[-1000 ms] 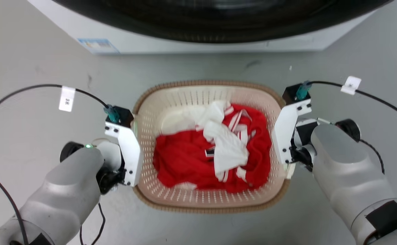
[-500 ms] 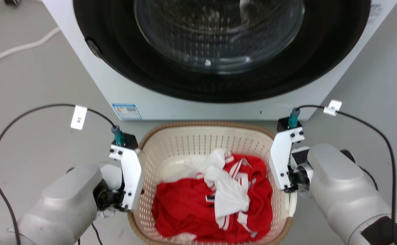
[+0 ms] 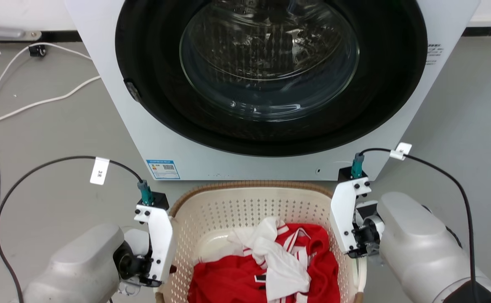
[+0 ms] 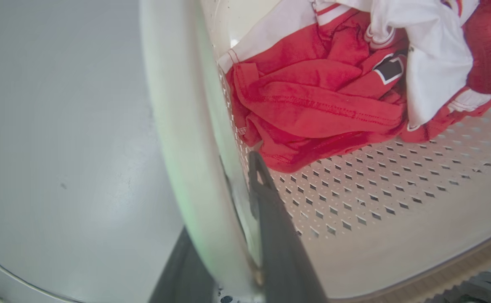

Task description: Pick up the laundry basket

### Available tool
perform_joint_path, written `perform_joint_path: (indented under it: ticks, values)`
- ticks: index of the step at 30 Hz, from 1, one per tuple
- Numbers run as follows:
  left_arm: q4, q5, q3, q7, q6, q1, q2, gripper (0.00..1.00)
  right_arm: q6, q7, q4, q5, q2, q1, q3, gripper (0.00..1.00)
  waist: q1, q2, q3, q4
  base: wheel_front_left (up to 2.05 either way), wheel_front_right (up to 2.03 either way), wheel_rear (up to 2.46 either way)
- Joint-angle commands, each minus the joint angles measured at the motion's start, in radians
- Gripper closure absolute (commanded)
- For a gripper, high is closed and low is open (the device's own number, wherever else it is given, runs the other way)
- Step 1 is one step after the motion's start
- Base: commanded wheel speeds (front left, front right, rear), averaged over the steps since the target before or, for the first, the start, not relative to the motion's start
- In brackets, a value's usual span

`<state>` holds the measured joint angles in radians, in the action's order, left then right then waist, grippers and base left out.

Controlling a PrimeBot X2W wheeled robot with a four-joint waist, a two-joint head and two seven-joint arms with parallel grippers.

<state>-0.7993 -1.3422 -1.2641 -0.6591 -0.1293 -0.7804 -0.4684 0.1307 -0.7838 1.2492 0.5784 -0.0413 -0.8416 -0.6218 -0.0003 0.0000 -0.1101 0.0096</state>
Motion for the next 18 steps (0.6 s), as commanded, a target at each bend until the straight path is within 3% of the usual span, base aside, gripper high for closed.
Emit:
perform_joint_path:
  ticks: [1, 18]
  values:
    - [-0.011, -0.005, -0.006, -0.014, -0.002, 0.016, -0.012, 1.00, 0.000, -0.010, 0.005, -0.003, -0.016, 0.017, -0.011, 1.00, 0.0003, 0.0000, 0.013, -0.002, 0.00, 0.00, 0.00]
    - [-0.009, -0.036, -0.013, -0.055, -0.002, 0.084, -0.016, 1.00, 0.000, -0.043, -0.013, 0.048, -0.016, 0.073, -0.047, 1.00, 0.0003, 0.0000, 0.107, -0.009, 0.00, 0.00, 0.00]
